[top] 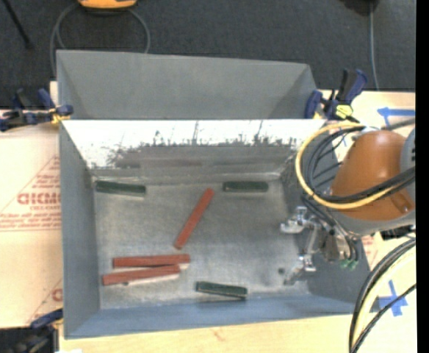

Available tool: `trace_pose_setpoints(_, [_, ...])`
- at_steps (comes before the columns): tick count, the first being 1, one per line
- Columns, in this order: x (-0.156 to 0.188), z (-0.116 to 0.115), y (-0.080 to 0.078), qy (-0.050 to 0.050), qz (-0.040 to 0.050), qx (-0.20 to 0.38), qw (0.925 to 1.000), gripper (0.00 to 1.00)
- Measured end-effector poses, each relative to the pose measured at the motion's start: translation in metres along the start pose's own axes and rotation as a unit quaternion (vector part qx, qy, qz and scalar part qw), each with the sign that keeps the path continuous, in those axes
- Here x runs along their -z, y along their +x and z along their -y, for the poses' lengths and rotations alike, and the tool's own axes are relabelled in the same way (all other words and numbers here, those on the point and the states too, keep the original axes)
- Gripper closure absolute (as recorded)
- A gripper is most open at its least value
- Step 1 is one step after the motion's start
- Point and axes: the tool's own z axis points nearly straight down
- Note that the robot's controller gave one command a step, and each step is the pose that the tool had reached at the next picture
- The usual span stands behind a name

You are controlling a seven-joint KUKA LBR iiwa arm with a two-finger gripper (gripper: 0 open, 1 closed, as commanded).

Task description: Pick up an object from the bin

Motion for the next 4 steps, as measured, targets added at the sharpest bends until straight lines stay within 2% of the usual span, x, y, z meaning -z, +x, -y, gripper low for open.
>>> trace_pose_setpoints(1, [-0.012, -0.013, 0.002, -0.001, -0.0002, -0.032, 0.9995, 0.00])
trace_pose_setpoints(2, [-0.030, -0.048, 0.010, 0.000, -0.0005, 0.014, 0.9999, 0.00])
trace_pose_setpoints(3, [-0.048, -0.060, 0.008, -0.001, -0.0011, -0.003, 1.0000, 0.00])
trace_pose_setpoints(4, [-0.046, -0.073, 0.016, 0.000, 0.0004, 0.009, 1.0000, 0.00])
